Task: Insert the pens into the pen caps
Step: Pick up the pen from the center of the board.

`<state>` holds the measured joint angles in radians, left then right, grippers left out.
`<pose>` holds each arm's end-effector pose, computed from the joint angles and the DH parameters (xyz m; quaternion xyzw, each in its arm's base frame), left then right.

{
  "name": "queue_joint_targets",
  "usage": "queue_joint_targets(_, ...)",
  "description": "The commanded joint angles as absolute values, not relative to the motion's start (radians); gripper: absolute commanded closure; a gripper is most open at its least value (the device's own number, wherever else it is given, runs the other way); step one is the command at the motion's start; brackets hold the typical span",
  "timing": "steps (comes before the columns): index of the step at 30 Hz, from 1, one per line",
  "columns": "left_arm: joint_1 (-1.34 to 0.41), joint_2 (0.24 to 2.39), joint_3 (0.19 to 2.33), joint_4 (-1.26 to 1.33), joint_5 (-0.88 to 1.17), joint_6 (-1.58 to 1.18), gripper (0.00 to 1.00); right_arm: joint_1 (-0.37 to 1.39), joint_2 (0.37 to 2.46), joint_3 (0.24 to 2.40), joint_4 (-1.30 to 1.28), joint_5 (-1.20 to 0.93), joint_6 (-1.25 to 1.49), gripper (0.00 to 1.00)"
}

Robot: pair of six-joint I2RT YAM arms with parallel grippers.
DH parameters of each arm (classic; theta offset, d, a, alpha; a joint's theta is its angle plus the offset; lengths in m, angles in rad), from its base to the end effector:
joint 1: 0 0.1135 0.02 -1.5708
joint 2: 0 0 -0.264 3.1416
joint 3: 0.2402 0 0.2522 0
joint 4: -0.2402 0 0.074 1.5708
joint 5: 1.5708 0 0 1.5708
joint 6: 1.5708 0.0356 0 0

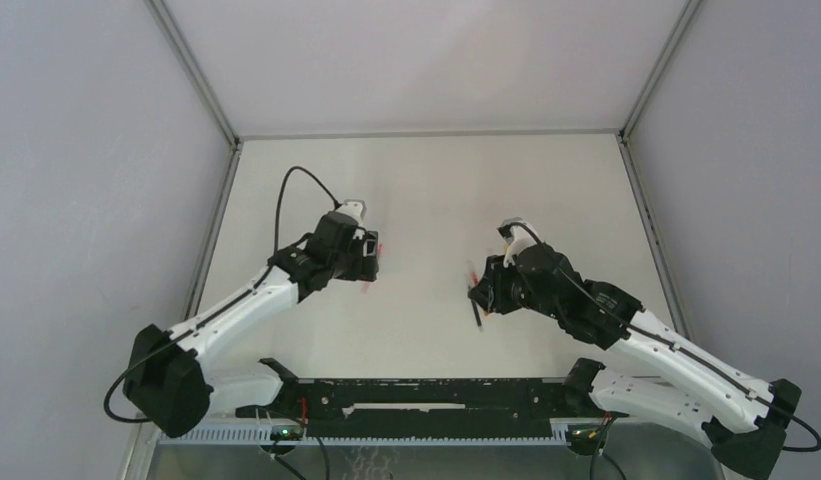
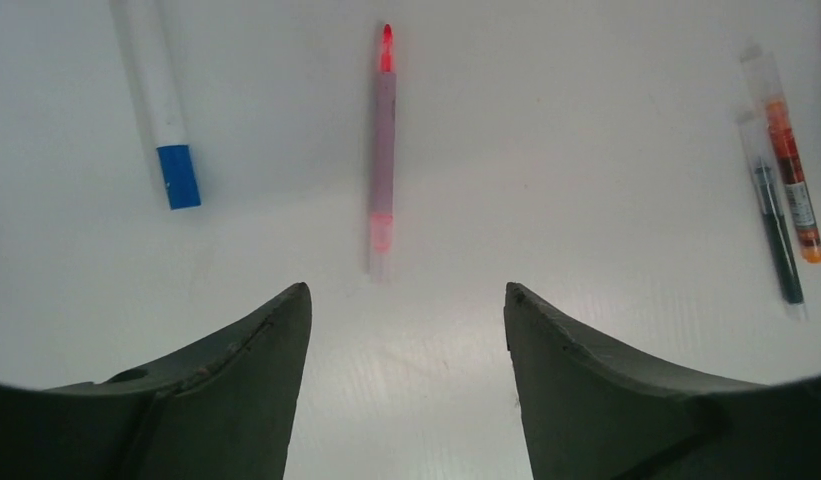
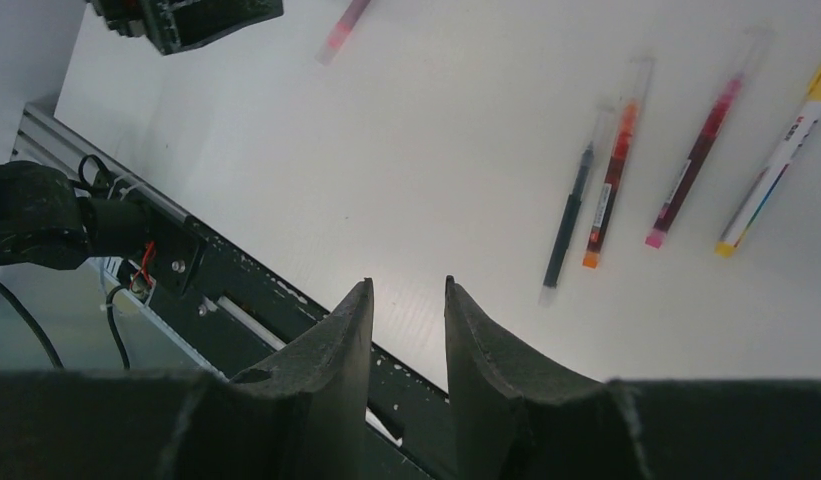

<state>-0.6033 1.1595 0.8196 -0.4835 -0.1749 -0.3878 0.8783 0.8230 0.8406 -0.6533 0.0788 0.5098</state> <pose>0.2008 -0.1308 0.2504 0.0680 0.9255 -0.1014 0.3586 0.1123 0.1309 0.3064 -0.1460 0.8801 0.2610 0.3687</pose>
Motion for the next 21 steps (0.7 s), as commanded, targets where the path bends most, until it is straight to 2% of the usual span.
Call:
queue_joint_targets(1,-0.595,1.270,0.917,-0.390,-0.084,-0.294,0.29,0.882,0.758,0.818,-0.647,0.075,0.540,0.61)
queue_joint_targets(12,-0.543,1.553,1.020,-0.409,-0.078,-0.238,0.31,0.882,0.698,0.764,-0.687,0.087,0.540,0.61)
queue_joint_targets(21,-0.496,1.644,1.042,-0.376,-0.035,-0.210,0.41,0.881,0.688,0.738,-0.678,0.072,0.541,0.61)
